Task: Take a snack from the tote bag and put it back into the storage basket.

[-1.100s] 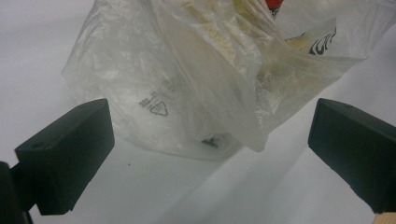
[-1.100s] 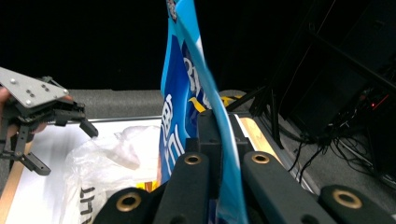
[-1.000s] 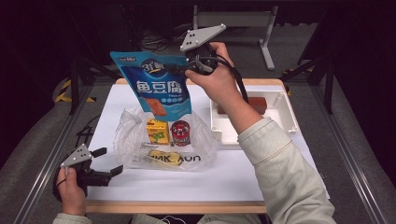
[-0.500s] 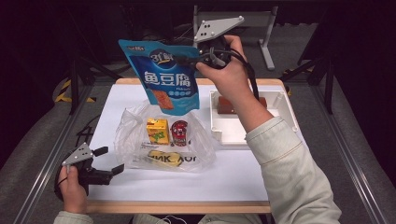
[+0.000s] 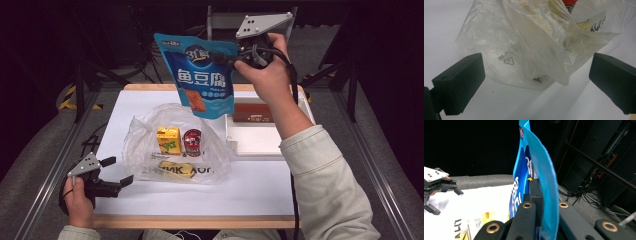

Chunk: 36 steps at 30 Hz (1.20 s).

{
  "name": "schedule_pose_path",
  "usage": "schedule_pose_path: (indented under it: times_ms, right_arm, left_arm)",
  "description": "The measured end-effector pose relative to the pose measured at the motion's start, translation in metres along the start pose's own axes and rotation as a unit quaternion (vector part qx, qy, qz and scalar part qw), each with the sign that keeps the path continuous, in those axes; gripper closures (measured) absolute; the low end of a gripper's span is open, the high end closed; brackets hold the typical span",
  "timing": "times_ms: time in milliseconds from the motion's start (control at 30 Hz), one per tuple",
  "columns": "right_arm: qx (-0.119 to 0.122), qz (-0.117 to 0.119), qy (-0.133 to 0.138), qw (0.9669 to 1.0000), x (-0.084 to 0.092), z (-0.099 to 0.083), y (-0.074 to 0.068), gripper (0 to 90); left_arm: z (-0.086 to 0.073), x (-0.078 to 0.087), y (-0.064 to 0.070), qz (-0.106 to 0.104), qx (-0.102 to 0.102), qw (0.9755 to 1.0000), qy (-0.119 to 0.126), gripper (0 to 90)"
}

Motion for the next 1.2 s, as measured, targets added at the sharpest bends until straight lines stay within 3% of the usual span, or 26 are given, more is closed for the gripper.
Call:
schedule_pose_path:
  times_ms: [567,1200]
  right_arm:
    - [-0.011,-0.040,-0.023,0.9989,0.047,-0.024,0.027,89.9]
    - [-0.039,-0.070,-0.033,0.9963,0.078,-0.052,0.053,89.9]
  left_arm:
    - [0.000,0.000,-0.001,0.004,0.003,1.0000,0.001,0.9]
    - [-0.001,-0.001,-0.001,0.003,0.006,1.0000,-0.002,1.0]
Point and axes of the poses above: each handheld gripper's, and its own axes: x roughly backward along the jaws, z roughly out of its top, y roughly to its right, the point moved 5 cm from there along -x, roughly forward along the jaws, and after that the axes turned 3 degrees about x, right-handed, at the moved point
